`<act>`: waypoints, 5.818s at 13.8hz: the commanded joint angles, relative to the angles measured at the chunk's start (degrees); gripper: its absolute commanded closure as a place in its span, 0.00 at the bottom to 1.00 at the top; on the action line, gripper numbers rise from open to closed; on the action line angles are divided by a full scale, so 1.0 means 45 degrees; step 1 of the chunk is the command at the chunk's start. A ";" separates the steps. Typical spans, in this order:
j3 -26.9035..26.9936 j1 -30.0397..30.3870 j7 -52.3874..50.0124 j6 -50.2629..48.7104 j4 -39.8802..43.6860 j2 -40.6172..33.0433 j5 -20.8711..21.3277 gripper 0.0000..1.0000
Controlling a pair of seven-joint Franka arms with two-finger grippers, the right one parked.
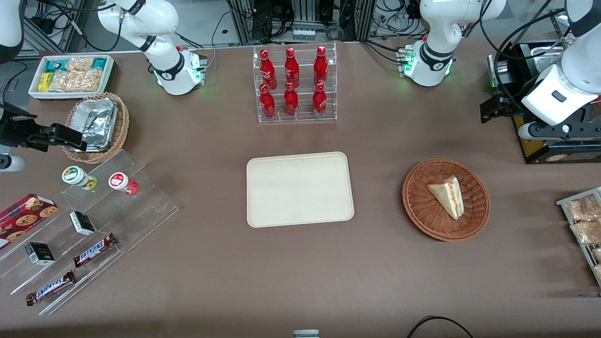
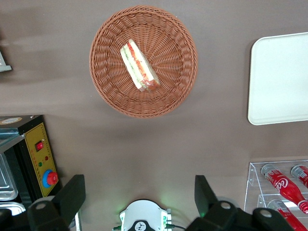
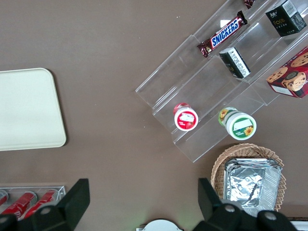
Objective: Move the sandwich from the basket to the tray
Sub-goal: 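Move the left gripper over the wrapped sandwich in the wicker basket, then lower the left gripper onto the sandwich and close on it, then lift the sandwich and carry it with the left gripper over the cream tray, then lower the sandwich onto the tray and open the left gripper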
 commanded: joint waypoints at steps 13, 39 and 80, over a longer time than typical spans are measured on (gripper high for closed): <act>0.0036 -0.0005 0.0071 0.5232 -0.3906 0.0951 0.0168 0.00; 0.0309 0.0054 -0.8249 1.3113 -0.7721 0.3764 0.0499 0.55; -0.1761 -0.7896 -1.1665 0.8230 0.3547 1.0755 0.1164 1.00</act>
